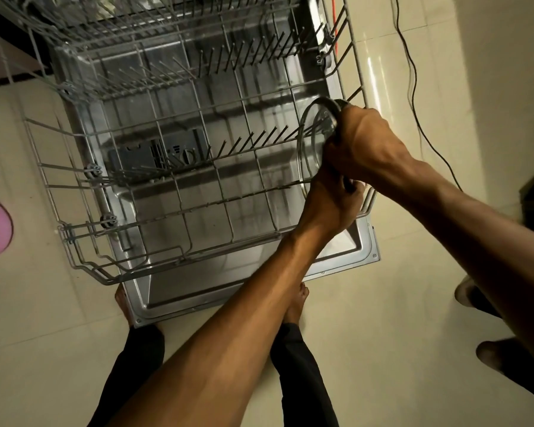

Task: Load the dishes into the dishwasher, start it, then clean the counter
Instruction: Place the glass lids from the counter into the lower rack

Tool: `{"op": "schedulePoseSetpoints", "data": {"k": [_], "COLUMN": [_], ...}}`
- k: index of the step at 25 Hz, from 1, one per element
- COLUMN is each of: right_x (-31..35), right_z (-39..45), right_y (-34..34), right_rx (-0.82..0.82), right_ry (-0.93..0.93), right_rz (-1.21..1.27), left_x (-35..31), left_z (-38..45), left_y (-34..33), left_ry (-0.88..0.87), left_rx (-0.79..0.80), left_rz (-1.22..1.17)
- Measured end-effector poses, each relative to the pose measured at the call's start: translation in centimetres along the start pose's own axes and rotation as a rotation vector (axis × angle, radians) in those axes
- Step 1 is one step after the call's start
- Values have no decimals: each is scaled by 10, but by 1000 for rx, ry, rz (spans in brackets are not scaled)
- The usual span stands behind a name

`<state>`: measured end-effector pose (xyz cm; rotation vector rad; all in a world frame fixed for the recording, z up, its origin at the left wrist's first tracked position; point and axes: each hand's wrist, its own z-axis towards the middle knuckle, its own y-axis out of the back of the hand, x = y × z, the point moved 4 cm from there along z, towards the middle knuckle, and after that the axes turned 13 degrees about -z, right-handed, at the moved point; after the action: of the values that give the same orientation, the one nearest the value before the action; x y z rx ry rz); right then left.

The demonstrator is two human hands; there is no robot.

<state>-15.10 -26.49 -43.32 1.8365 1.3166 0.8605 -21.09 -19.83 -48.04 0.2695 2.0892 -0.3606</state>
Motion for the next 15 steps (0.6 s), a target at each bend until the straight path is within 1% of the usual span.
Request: {"op": "schedulePoseSetpoints", "data": {"k": [3, 5, 6, 10, 13, 15], "right_x": [3, 0, -3, -13, -17, -17], "right_z": [7, 12, 13, -1, -19, -27], "right_y": [-1, 1, 1, -3, -10, -14], "right_rx": [-60, -89, -88, -84, -103, -117], "right_ry": [34, 10, -5, -24, -58, -95], "right_rz": [-28, 2, 19, 123, 190, 201], "left_x": [-5, -8, -11, -14, -18, -21], "left_z": [5, 9, 10, 8, -4, -13], "left_y": [3, 6, 6, 15, 17, 20], "left_ry": [16, 19, 27, 96, 117, 111], "left_rx": [-74, -109, -105, -27, 27, 37], "left_rz": [-69, -115, -111, 58, 133, 167]}}
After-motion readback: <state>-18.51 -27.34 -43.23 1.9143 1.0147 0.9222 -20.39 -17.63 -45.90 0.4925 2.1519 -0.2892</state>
